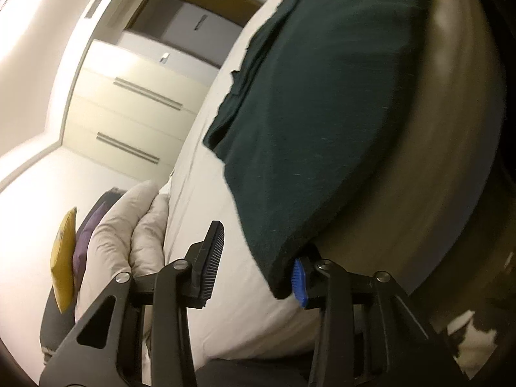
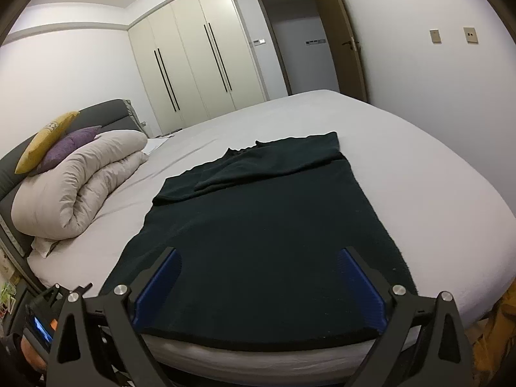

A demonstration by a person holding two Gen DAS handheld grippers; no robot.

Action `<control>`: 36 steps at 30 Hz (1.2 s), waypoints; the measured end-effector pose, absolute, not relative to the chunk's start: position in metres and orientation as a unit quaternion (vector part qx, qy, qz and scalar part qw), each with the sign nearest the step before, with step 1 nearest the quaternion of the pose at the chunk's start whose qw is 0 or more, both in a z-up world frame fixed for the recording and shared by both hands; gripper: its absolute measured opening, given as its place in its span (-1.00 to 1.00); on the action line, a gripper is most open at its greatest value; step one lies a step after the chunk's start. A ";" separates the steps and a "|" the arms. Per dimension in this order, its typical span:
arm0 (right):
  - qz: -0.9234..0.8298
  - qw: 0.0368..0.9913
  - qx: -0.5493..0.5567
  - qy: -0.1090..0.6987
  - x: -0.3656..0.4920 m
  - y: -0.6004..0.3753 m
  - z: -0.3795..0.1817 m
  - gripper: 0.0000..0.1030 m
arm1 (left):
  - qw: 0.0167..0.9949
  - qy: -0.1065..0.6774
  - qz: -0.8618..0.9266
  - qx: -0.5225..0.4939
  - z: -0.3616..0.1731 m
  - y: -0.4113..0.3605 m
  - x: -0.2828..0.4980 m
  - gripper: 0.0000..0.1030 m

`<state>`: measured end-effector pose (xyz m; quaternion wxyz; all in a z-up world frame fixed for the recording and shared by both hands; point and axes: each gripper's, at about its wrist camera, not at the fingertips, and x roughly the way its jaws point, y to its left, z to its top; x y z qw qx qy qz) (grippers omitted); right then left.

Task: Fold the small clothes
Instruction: 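Grasp the sweater hem edge with the left tool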

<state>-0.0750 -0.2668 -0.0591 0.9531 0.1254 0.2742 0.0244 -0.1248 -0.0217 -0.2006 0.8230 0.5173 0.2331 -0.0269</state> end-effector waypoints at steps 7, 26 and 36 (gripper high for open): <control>0.024 0.953 0.125 0.276 -0.075 -0.267 -0.061 0.94 | 0.831 0.224 -0.017 0.508 -0.193 -0.024 -0.123 -0.25; 0.000 0.947 0.065 0.316 -0.094 -0.282 -0.056 0.85 | 0.896 0.361 -0.051 0.252 -0.158 0.002 -0.089 -0.79; -0.054 0.933 0.080 0.346 -0.104 -0.315 -0.060 0.68 | 0.916 0.329 -0.039 0.228 -0.143 0.007 -0.089 -0.93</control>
